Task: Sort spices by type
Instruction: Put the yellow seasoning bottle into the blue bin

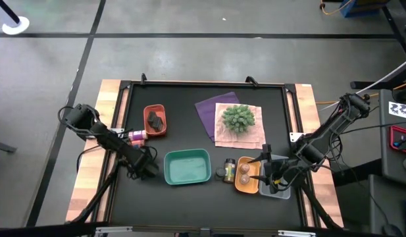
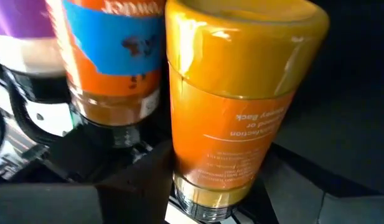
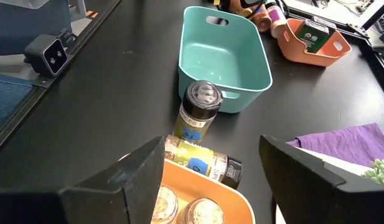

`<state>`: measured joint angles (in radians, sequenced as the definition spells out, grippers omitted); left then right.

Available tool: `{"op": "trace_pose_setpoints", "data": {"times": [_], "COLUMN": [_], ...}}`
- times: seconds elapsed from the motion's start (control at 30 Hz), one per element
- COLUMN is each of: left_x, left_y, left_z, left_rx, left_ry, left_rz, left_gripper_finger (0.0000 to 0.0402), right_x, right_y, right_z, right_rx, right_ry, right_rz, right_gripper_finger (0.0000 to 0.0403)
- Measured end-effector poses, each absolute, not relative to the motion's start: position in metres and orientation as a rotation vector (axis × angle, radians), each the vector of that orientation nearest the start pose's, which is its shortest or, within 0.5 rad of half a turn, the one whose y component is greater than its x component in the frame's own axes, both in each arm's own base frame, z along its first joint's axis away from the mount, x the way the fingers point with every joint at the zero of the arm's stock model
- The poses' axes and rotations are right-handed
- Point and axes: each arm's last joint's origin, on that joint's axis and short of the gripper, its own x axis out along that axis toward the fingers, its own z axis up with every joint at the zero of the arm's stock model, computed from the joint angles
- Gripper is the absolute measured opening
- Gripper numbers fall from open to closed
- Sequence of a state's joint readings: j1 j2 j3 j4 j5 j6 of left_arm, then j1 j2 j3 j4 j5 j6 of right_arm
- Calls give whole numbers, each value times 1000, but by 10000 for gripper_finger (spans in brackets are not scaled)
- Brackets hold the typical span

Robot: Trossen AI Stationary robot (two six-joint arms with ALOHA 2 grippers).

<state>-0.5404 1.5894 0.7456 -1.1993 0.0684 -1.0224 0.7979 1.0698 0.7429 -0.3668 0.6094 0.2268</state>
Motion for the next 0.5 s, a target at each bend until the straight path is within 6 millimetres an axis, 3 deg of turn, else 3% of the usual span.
{"op": "trace_pose_setpoints", "data": {"times": [0.27, 0.5], "left_x": [163, 164], "left_y": [-103, -103], "left_z": [139, 139], "left_rx": [-250, -300], "left_ry": [1927, 1907], "left_rz": [618, 689], "left_gripper_finger": [175, 208], "right_x": [162, 162], "right_y": [142, 142], "right_z": [255, 255], "right_rx": [-229, -230], "right_ry": [544, 545], "right_rz": [119, 119], "right_gripper_finger": [260, 260]}}
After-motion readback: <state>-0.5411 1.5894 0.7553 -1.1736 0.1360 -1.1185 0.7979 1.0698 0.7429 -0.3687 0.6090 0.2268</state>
